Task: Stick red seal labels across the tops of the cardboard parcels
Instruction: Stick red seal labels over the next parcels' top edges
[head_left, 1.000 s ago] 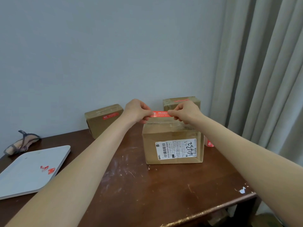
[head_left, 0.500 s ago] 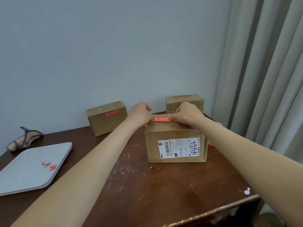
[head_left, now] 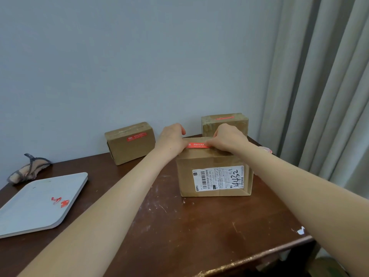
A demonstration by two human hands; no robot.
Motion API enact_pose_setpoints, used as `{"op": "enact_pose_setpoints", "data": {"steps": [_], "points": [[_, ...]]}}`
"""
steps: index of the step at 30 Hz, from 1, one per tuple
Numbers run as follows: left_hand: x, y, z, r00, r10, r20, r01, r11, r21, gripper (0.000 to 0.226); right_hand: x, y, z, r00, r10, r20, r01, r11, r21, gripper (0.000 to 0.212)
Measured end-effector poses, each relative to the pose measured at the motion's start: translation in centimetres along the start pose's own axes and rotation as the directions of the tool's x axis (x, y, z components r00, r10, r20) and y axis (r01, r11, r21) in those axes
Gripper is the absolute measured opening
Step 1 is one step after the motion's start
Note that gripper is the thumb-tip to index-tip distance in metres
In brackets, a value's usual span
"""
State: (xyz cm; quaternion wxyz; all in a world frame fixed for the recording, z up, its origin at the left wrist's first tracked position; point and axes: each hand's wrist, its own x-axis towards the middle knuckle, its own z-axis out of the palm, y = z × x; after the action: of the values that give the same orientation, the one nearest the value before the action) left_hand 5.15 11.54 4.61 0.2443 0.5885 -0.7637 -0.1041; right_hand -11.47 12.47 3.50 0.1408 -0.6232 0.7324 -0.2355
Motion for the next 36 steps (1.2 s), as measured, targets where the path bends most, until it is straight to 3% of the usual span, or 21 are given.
{"op": "enact_pose_setpoints", "data": {"steps": [9,15,21,24,26,28,33,36], "points": [[0.1,0.2,0.1,0.999,-0.024,0.023,0.024,1.0,0.006,0.038,0.0,-0.2,0.0,1.0,0.014,0.021,-0.013,0.999,-0.048,0.032],[0.4,-0.3,-0.3,0.989,-0.126,0.078,0.131,0.99,-0.061,0.043,0.5,0.0,-0.2,0.998,0.019,0.062,-0.017,0.999,-0.033,0.036],[0.1,-0.6,0.4,0.971,-0.195,0.137,0.225,0.942,-0.251,0.011,1.1,0.5,-0.8,0.994,0.024,0.107,-0.025,1.0,0.006,0.024],[0.1,-0.5,1.0,0.977,-0.192,0.091,0.206,0.962,-0.178,0.056,1.0,0.1,-0.9,0.993,0.01,0.117,-0.009,1.0,-0.012,0.048],[0.0,-0.3,1.5,0.981,-0.17,0.096,0.183,0.97,-0.161,0.064,0.8,-0.2,-0.6,0.994,0.023,0.109,-0.018,0.999,-0.046,0.06],[0.0,-0.2,1.7,0.981,-0.166,0.1,0.179,0.975,-0.133,0.052,0.9,-0.2,-0.2,0.995,0.036,0.09,-0.028,0.995,-0.094,0.058],[-0.1,-0.5,1.6,0.984,-0.158,0.082,0.17,0.971,-0.165,0.029,1.4,0.4,0.2,0.997,0.02,0.069,-0.012,0.993,-0.12,0.026],[-0.2,-0.6,1.5,0.988,-0.135,0.081,0.145,0.98,-0.136,0.027,1.4,0.5,0.2,0.998,0.019,0.065,-0.012,0.995,-0.102,0.029]]}}
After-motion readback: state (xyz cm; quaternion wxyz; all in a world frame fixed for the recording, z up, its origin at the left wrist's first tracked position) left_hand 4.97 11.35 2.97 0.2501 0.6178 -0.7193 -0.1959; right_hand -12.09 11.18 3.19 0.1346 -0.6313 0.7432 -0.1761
